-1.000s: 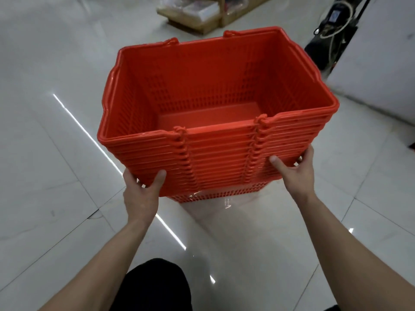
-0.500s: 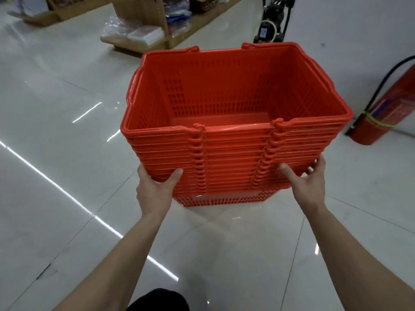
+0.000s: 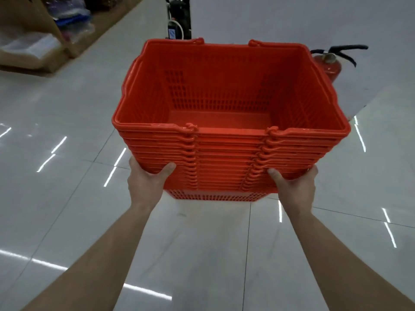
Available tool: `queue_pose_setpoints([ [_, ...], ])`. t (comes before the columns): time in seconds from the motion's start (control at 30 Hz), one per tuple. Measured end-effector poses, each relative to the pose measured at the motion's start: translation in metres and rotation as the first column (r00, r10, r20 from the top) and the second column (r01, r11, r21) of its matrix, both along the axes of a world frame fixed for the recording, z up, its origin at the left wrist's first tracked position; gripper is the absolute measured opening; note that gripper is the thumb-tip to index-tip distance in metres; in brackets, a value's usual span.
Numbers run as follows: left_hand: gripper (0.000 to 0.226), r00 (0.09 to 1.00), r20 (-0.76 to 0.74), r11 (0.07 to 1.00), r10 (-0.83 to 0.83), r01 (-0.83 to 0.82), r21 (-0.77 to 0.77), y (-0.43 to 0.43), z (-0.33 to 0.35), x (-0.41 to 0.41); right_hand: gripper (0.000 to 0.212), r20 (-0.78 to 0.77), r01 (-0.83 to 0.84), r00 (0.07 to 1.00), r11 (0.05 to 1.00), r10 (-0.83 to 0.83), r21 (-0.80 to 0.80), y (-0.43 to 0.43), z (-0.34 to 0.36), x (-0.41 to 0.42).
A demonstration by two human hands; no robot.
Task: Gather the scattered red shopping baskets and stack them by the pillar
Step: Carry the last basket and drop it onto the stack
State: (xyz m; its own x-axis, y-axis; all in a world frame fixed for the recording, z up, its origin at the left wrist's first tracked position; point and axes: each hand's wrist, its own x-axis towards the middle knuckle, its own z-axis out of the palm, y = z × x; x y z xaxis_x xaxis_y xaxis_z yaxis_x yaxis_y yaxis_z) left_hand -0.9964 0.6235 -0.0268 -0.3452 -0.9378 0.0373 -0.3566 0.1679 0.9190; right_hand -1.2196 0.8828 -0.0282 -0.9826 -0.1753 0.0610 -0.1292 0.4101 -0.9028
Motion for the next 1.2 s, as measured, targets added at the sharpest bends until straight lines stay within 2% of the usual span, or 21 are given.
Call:
queue_pose_setpoints([
  [0.23,0.098,0.992,0.081,0.991,-0.092,0.084,0.1,-0.078,0.017,-0.094,0.11,0.133,0.062,0.989,0.998,-0.065,0.024,-0.06,0.009,-0.076],
  [0.5,0.102,0.983,0.077,0.976,-0.164,0.151,0.154,-0.139,0.017,-0.163,0.103,0.214,0.13,0.966,0.988,-0.146,0.084,-0.116,0.014,-0.131],
  [0.7,0.103,0.972,0.062,0.966,-0.225,0.214,0.147,-0.17,0.018,-0.206,0.103,0.223,0.152,0.96,0.985,-0.167,0.084,-0.142,0.014,-0.163],
  [1.2,0.105,0.977,0.026,0.973,-0.211,0.208,0.102,-0.198,0.011,-0.285,0.106,0.184,0.164,0.969,0.986,-0.167,0.033,-0.178,0.004,-0.246],
])
